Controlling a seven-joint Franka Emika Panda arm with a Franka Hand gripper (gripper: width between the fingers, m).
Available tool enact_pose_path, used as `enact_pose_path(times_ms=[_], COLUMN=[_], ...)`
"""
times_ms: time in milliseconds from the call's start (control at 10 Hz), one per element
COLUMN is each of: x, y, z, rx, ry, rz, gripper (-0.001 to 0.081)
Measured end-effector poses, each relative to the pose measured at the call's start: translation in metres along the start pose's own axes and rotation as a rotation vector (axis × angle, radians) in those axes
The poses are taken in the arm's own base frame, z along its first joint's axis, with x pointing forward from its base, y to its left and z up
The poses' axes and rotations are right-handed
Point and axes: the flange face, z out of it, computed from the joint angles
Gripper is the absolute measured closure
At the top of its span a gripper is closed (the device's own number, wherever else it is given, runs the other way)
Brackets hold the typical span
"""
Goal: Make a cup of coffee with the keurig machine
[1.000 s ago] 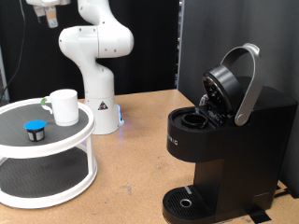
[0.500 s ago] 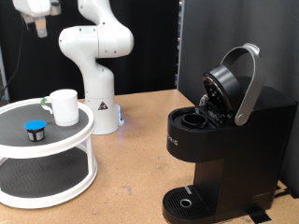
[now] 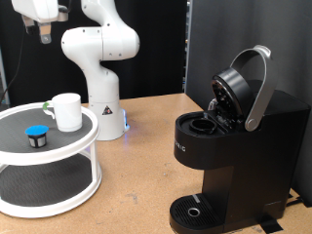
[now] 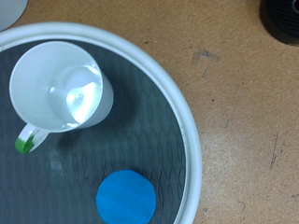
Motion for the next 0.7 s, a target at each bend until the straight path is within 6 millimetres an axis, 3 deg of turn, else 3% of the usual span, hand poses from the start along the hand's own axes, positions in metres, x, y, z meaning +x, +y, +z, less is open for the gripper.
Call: enact_pose_path(times_ms=[700], x=[-0.016], y=[-0.005], z=[0.006], rx=[-0.055], ry=[-0.006], rz=[-0.026], gripper=[0.0000])
